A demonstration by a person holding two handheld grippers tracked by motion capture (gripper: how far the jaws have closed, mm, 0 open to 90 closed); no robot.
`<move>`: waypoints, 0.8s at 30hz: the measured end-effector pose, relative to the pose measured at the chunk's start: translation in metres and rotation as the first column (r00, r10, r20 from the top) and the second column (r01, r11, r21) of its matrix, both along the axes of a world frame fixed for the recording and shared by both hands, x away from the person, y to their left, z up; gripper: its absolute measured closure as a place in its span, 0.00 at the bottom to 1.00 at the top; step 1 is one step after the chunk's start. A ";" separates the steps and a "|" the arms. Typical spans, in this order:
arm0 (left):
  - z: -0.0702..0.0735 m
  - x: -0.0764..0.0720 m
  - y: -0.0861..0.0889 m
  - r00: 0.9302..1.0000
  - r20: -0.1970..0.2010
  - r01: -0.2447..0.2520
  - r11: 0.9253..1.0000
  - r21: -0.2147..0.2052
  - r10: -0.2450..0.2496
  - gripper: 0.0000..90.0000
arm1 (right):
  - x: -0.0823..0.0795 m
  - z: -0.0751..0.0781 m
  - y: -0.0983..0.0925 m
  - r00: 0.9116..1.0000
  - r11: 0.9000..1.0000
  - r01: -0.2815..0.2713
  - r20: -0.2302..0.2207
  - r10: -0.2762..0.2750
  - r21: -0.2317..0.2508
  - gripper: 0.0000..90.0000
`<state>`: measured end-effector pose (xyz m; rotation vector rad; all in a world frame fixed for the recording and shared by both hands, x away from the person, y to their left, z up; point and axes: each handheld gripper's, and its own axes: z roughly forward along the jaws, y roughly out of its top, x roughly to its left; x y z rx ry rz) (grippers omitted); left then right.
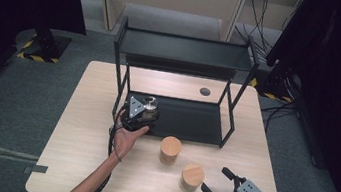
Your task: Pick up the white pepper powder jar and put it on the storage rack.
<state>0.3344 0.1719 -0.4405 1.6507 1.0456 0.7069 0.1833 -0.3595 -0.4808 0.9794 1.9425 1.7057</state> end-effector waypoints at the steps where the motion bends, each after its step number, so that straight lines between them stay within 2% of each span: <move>1: -0.001 0.001 -0.001 1.000 0.000 -0.002 1.000 -0.001 0.002 0.34 | 0.000 0.000 0.000 1.000 1.000 0.000 -0.001 0.000 0.000 0.01; 15: -0.014 0.015 -0.012 0.999 -0.013 -0.033 0.999 -0.005 0.033 0.34 | 0.000 0.000 0.000 1.000 1.000 -0.001 0.001 0.001 0.004 0.01; 24: -0.023 0.019 -0.013 0.998 -0.027 -0.054 0.999 0.000 0.054 0.34 | 0.000 0.000 -0.001 1.000 1.000 -0.002 -0.001 0.002 0.005 0.01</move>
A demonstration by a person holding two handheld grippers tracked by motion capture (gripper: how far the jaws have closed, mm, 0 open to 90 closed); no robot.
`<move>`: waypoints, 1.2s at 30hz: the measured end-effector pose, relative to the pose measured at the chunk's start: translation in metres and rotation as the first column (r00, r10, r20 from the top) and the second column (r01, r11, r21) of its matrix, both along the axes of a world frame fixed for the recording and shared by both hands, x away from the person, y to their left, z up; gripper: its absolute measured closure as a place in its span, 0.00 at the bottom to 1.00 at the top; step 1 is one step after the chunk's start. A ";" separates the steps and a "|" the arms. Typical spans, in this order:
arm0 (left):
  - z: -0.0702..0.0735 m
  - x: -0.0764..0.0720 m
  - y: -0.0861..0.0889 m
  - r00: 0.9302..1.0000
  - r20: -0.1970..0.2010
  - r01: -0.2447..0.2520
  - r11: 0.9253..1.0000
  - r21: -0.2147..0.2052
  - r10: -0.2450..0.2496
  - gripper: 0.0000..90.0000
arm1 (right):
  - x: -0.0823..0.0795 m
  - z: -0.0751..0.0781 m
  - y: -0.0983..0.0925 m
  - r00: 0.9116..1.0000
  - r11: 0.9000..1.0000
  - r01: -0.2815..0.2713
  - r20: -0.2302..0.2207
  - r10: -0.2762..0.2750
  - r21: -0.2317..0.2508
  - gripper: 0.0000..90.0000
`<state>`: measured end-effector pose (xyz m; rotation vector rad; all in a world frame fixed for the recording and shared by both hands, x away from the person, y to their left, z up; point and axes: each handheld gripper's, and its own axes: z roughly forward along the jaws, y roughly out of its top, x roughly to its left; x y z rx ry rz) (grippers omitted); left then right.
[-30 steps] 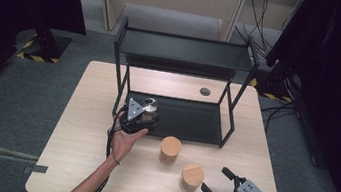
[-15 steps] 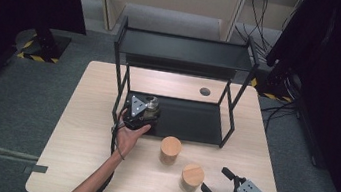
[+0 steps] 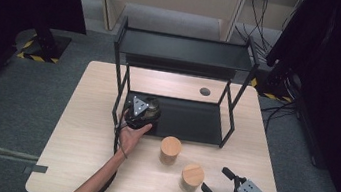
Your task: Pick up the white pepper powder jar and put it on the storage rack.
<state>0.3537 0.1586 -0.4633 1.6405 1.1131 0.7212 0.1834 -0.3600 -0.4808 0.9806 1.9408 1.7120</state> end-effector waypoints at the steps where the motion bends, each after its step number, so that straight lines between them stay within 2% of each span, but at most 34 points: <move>1: -0.001 0.000 0.000 1.000 -0.003 -0.001 1.000 0.002 0.001 0.34 | 0.000 0.000 0.000 1.000 1.000 -0.001 0.000 0.001 -0.001 0.01; 9: -0.005 0.001 -0.002 1.000 0.012 -0.004 1.000 0.008 0.004 0.34 | 0.000 0.000 0.000 1.000 1.000 -0.001 0.000 0.001 0.000 0.01; 11: -0.004 0.001 -0.001 1.000 0.006 -0.003 1.000 0.012 0.003 0.33 | 0.000 0.000 0.000 1.000 1.000 -0.001 0.000 0.001 0.000 0.01; 14: 0.001 0.001 -0.003 1.000 -0.013 -0.023 1.000 0.000 0.023 0.23 | 0.000 0.000 0.000 1.000 1.000 -0.002 0.002 0.002 0.001 0.01; 20: 0.008 -0.009 -0.007 0.999 -0.016 -0.035 0.999 0.011 0.035 0.04 | 0.000 0.000 0.000 1.000 1.000 -0.002 0.000 0.002 0.002 0.01; 26: 0.015 -0.022 -0.008 1.000 -0.005 -0.018 1.000 0.021 0.018 0.03 | 0.000 0.000 0.000 1.000 1.000 -0.001 0.002 0.001 0.004 0.01; 36: 0.019 -0.038 -0.001 1.000 -0.004 0.006 1.000 -0.014 -0.006 0.03 | 0.000 0.000 0.000 1.000 1.000 -0.002 0.000 0.002 0.005 0.01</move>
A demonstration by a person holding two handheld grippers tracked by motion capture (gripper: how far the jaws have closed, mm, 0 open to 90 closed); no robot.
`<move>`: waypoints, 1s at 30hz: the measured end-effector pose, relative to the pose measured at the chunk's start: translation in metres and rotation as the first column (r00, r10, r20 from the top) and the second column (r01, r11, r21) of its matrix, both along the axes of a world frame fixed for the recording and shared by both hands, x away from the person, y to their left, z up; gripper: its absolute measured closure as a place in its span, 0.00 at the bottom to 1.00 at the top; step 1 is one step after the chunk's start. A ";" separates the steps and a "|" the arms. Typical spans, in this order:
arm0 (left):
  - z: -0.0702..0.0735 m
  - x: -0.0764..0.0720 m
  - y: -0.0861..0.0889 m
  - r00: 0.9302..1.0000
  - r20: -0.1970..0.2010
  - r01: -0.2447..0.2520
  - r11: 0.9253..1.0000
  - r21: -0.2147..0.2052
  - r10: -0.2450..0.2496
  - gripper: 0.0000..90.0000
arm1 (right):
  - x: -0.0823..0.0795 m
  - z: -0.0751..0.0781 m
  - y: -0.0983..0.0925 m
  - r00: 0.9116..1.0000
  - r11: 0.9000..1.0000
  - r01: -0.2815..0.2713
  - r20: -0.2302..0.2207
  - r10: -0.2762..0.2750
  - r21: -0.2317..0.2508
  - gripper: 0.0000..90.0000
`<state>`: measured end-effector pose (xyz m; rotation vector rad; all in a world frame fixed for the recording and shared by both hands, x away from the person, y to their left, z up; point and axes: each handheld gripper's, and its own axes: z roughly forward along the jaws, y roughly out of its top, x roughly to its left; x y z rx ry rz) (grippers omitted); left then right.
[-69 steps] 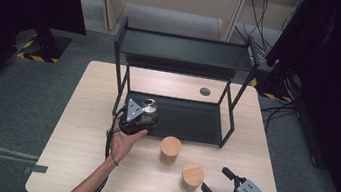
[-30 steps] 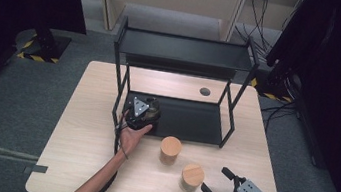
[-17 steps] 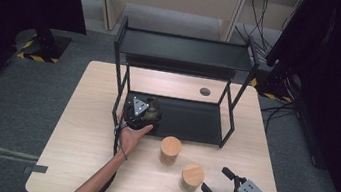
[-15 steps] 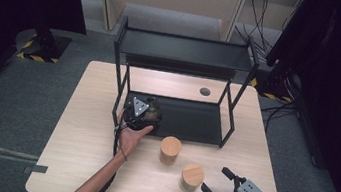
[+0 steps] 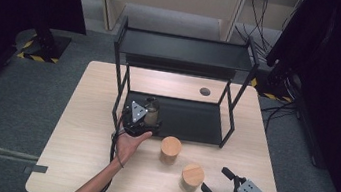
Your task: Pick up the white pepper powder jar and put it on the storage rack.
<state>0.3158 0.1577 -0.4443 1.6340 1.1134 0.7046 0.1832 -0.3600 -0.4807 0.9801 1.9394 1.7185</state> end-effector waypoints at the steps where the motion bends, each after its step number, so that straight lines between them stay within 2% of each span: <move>1: 0.001 -0.002 0.001 1.000 0.000 0.006 1.000 0.004 -0.006 0.03 | 0.000 0.000 0.000 1.000 1.000 0.000 0.001 0.000 0.001 0.01; 3: 0.000 -0.006 0.002 1.000 -0.001 0.013 1.000 -0.011 -0.013 0.03 | 0.000 0.000 0.000 1.000 1.000 -0.001 0.003 0.001 0.001 0.01; 12: -0.001 -0.026 0.014 0.999 0.016 0.034 0.999 -0.021 -0.033 0.03 | 0.000 0.000 0.000 1.000 1.000 -0.002 0.002 0.002 0.002 0.01; 21: -0.001 -0.050 0.022 0.996 0.049 0.071 0.997 -0.022 -0.070 0.03 | 0.000 0.000 0.001 1.000 1.000 -0.005 0.000 0.005 0.000 0.01; 30: -0.009 -0.071 0.033 0.992 0.083 0.099 0.994 -0.041 -0.095 0.03 | 0.000 0.000 0.001 1.000 1.000 -0.006 0.001 0.006 0.001 0.01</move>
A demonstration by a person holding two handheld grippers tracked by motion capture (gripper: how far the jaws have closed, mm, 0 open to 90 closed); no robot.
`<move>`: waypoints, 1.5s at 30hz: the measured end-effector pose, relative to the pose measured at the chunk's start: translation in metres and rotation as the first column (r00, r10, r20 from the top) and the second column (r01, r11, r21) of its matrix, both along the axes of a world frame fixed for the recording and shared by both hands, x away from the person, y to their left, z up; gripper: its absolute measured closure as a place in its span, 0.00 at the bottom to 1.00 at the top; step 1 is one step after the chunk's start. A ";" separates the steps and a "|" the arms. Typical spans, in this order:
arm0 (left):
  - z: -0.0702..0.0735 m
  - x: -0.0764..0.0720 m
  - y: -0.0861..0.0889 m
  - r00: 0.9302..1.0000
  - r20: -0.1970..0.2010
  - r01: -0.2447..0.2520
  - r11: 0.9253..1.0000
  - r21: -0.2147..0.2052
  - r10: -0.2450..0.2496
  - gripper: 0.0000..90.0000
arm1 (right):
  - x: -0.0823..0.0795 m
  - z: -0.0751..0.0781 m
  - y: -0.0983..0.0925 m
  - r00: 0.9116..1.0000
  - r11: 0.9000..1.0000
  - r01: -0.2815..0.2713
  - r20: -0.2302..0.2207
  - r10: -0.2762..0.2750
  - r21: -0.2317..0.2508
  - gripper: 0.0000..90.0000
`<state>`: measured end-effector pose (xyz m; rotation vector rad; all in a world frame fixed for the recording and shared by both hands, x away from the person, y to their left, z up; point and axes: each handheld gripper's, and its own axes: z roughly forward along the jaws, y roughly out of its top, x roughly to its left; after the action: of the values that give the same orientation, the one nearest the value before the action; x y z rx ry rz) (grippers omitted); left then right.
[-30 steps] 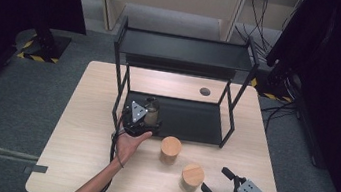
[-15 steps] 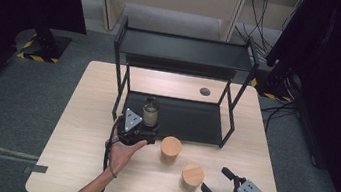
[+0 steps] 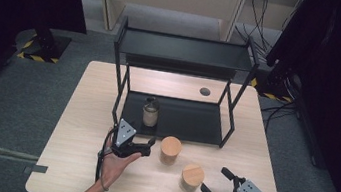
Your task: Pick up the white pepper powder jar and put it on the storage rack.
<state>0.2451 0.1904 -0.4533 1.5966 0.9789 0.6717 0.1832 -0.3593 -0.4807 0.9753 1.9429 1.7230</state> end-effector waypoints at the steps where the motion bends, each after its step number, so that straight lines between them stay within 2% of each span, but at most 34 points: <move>1: 0.000 -0.002 0.001 1.000 0.001 0.003 1.000 -0.001 -0.003 0.03 | 0.000 0.000 0.000 1.000 1.000 0.001 -0.002 -0.001 0.000 0.01; 10: -0.006 -0.017 0.005 0.999 0.024 0.023 1.000 -0.006 -0.023 0.03 | 0.001 0.000 0.001 1.000 1.000 0.000 -0.004 0.000 -0.001 0.01; 23: -0.010 -0.041 0.015 0.998 0.027 0.052 0.998 -0.034 -0.051 0.03 | 0.000 0.000 0.001 1.000 1.000 0.001 -0.001 -0.001 0.000 0.01; 32: -0.015 -0.053 0.017 0.998 0.023 0.064 0.998 -0.026 -0.064 0.03 | 0.000 0.000 0.001 1.000 1.000 0.001 -0.001 -0.001 0.000 0.01; 39: -0.021 -0.056 0.020 0.998 -0.006 0.061 0.998 -0.023 -0.061 0.03 | -0.001 0.000 0.001 1.000 1.000 0.000 0.000 0.000 -0.001 0.01; 45: -0.025 -0.060 0.022 0.998 -0.015 0.068 0.997 -0.029 -0.068 0.03 | -0.001 0.000 0.001 1.000 1.000 0.000 -0.001 0.000 -0.001 0.01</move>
<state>0.1855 0.2121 -0.4781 1.6056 0.9377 0.5969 0.1825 -0.3585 -0.4807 0.9758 1.9438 1.7212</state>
